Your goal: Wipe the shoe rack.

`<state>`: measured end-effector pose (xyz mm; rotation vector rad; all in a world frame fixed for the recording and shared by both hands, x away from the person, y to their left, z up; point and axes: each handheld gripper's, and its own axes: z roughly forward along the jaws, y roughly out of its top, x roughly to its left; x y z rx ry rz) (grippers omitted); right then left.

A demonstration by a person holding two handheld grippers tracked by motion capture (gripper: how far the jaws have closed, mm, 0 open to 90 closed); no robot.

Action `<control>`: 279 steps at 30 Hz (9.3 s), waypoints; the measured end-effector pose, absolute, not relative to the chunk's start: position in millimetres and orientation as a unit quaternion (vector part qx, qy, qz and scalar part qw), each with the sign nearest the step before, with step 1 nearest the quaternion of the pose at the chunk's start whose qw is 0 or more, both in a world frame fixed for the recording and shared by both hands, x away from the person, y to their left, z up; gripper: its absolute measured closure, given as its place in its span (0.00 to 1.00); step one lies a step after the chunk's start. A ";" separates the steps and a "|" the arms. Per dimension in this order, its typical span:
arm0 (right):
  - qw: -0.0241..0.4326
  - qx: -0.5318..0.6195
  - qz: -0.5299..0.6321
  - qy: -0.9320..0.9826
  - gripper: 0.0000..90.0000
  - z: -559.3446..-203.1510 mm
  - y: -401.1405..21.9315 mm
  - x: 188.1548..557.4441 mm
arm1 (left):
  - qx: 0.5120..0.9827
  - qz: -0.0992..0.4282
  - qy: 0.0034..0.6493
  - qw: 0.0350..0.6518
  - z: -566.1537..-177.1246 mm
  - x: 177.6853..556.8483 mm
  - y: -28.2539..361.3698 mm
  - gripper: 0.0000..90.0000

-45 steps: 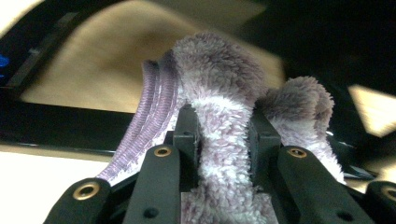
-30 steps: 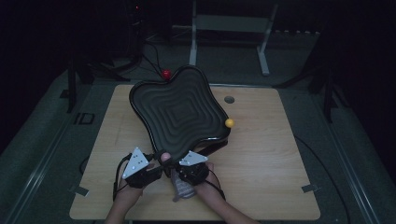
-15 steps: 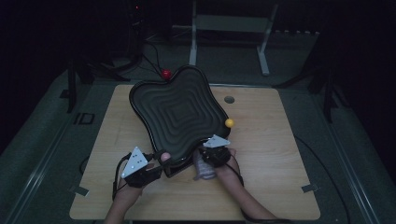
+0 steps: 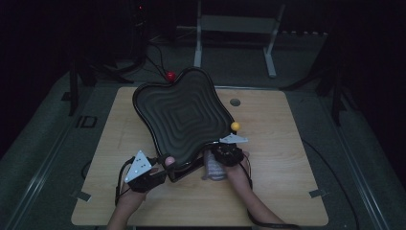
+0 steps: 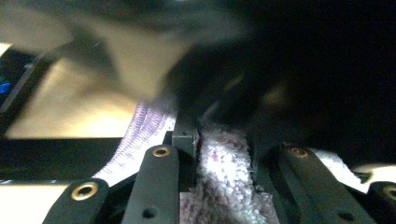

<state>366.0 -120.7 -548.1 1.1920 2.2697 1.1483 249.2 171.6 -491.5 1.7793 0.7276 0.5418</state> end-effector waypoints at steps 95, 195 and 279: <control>0.233 0.366 0.372 0.820 0.77 -529.1 -200.1 375.5 | 0.749 0.213 0.307 0.547 -491.1 251.8 172.0 0.67; 0.116 0.169 0.458 0.865 0.70 -543.0 -32.4 285.9 | 0.753 0.225 0.307 0.537 -489.9 250.8 169.2 0.67; 0.180 0.323 0.462 0.806 0.79 -495.5 -216.2 282.9 | 0.788 0.208 0.357 0.457 -541.3 238.7 115.7 0.99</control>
